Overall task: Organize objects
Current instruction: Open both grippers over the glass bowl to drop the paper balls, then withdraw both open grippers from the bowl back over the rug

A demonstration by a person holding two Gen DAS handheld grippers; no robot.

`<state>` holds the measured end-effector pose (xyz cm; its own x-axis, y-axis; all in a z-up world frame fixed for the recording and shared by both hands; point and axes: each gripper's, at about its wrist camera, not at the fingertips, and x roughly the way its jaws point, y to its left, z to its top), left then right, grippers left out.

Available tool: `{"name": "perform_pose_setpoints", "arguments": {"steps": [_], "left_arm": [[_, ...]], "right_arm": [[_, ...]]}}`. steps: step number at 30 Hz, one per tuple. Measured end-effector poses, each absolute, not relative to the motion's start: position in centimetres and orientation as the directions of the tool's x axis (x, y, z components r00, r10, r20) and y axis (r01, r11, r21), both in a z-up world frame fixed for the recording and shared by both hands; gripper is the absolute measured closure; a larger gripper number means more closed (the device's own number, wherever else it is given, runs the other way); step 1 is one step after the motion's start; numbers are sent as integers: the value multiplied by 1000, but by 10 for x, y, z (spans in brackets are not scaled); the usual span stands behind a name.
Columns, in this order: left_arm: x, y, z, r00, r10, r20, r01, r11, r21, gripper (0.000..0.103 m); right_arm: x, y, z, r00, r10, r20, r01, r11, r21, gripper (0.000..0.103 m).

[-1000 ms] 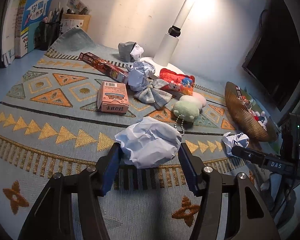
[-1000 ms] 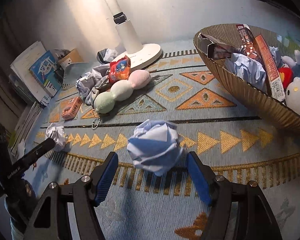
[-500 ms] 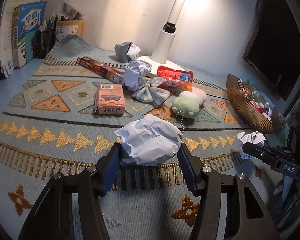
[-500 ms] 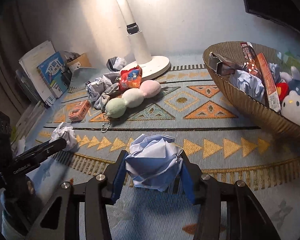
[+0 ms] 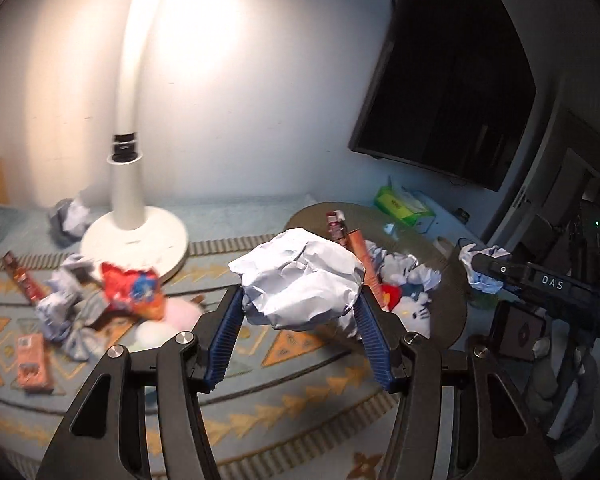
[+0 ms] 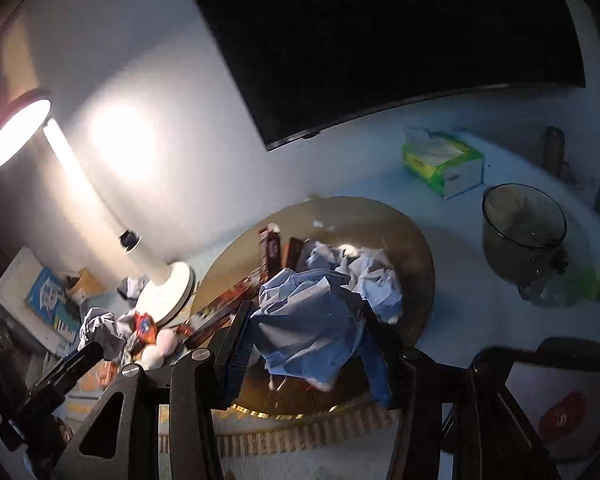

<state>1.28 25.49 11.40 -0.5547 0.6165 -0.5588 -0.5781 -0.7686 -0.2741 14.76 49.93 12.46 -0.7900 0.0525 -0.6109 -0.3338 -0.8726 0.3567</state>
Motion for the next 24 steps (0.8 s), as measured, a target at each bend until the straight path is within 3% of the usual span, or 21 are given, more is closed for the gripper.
{"name": "perform_pose_setpoints", "arguments": {"steps": [5,7,8,10,17,24], "left_arm": [[-14,321,105,-494,644,-584,-624,-731,-277,49],[-20,334,100,-495,635,-593,-622,-735,-268,43],[-22,337,98,-501,622,-602,-613,-746,-261,33],[-22,333,98,-505,620,-600,-606,-750,-265,32],[8,249,113,-589,592,-550,-540,-795,-277,28],[42,119,85,-717,340,-608,-298,-939,-173,26]], "right_arm": [[105,527,125,-763,68,-643,-385,-847,367,54],[91,533,128,-767,60,-639,-376,-849,372,47],[85,535,128,-765,57,-641,-374,-850,372,41],[82,539,130,-770,49,-637,-370,-847,382,40],[109,525,129,-777,-2,-629,-340,-840,423,40],[147,429,127,-789,-78,-610,-187,-915,359,35]]}}
